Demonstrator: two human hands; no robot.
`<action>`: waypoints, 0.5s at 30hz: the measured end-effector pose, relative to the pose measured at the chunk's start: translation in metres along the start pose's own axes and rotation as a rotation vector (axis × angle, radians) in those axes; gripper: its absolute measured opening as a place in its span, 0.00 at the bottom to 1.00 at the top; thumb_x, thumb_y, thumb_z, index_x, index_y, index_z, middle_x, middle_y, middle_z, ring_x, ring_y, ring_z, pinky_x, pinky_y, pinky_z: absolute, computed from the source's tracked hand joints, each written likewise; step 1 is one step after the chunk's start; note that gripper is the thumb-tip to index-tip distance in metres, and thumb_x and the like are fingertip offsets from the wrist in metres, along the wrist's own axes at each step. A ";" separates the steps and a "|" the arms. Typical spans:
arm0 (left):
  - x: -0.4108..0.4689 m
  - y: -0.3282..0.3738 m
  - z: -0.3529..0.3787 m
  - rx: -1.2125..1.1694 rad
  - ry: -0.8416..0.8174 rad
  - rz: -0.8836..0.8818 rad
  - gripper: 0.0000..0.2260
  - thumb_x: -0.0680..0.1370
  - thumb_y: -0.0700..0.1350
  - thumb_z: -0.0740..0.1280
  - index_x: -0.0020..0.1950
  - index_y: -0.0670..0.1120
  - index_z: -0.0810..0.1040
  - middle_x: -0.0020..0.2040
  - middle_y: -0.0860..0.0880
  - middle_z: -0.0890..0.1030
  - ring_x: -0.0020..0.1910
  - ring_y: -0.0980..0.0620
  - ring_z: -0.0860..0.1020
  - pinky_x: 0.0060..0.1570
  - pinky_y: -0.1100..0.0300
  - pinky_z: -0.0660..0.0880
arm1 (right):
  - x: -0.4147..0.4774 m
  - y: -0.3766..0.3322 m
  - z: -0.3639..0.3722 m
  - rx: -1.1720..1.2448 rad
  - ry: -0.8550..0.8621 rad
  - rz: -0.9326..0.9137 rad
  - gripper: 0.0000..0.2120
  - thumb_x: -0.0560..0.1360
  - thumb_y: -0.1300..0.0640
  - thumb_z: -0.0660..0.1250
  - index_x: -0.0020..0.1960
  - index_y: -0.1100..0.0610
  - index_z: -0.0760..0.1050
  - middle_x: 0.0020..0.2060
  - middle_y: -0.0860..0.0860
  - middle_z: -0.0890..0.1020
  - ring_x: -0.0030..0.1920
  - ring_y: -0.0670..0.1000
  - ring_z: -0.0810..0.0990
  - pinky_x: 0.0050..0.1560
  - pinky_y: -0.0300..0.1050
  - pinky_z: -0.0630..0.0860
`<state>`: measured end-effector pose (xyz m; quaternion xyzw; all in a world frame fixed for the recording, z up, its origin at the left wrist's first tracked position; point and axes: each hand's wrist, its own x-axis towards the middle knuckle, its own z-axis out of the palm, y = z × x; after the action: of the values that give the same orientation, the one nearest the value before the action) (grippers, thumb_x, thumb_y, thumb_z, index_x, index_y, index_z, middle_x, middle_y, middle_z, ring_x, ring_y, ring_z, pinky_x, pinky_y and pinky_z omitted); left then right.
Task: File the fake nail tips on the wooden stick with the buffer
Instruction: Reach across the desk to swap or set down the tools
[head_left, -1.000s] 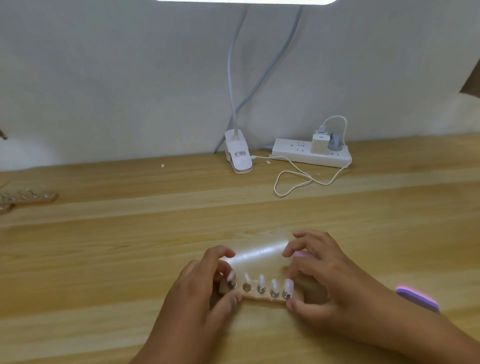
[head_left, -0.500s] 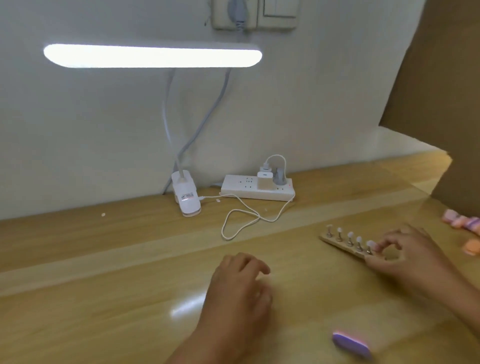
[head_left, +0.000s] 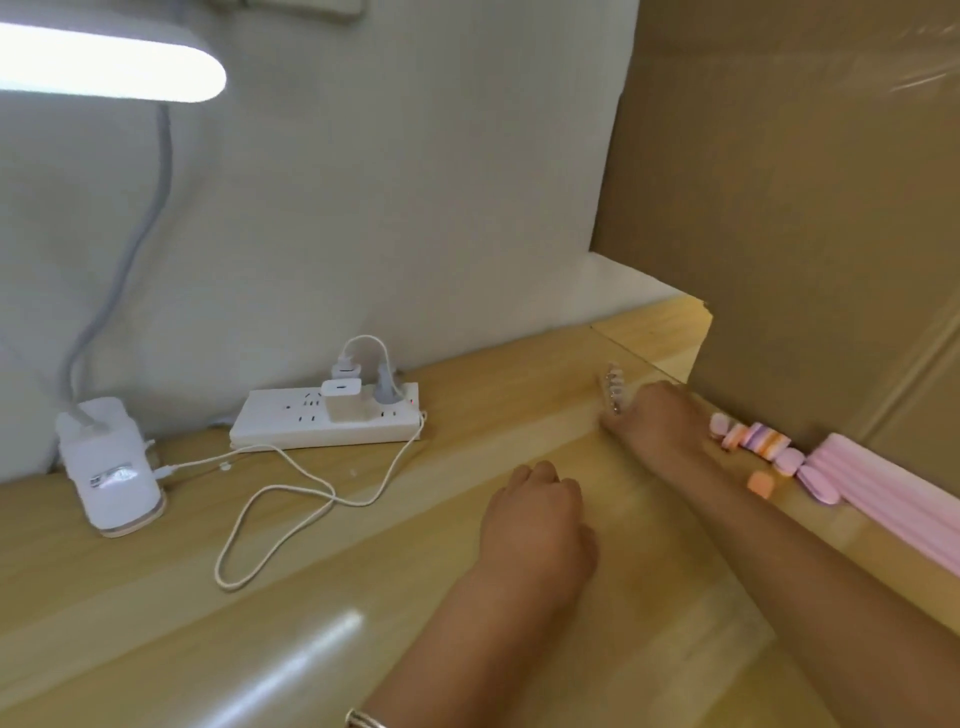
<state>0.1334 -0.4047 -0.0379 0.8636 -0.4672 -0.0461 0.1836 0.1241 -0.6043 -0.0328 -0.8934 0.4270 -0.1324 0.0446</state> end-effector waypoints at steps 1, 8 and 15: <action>0.004 -0.004 -0.003 -0.041 -0.025 0.001 0.15 0.78 0.49 0.63 0.62 0.47 0.77 0.62 0.49 0.73 0.63 0.47 0.68 0.59 0.55 0.71 | 0.012 -0.001 0.002 0.056 0.007 0.042 0.16 0.75 0.45 0.68 0.45 0.58 0.77 0.52 0.60 0.82 0.55 0.61 0.79 0.45 0.47 0.67; 0.005 -0.019 -0.009 -0.181 -0.114 0.070 0.15 0.77 0.48 0.63 0.64 0.51 0.79 0.63 0.52 0.73 0.64 0.50 0.68 0.64 0.58 0.68 | 0.076 0.000 0.010 0.224 0.037 0.354 0.22 0.82 0.49 0.64 0.69 0.63 0.72 0.67 0.62 0.74 0.66 0.62 0.74 0.62 0.54 0.74; 0.006 -0.025 -0.014 -0.209 -0.115 0.149 0.16 0.78 0.46 0.64 0.65 0.49 0.78 0.64 0.50 0.73 0.64 0.48 0.68 0.64 0.62 0.66 | 0.074 -0.011 0.034 0.196 0.246 0.229 0.20 0.79 0.56 0.65 0.67 0.66 0.70 0.66 0.63 0.73 0.67 0.63 0.68 0.64 0.54 0.67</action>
<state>0.1600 -0.3937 -0.0338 0.7988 -0.5323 -0.1303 0.2483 0.1861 -0.6558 -0.0486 -0.8074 0.5132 -0.2756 0.0935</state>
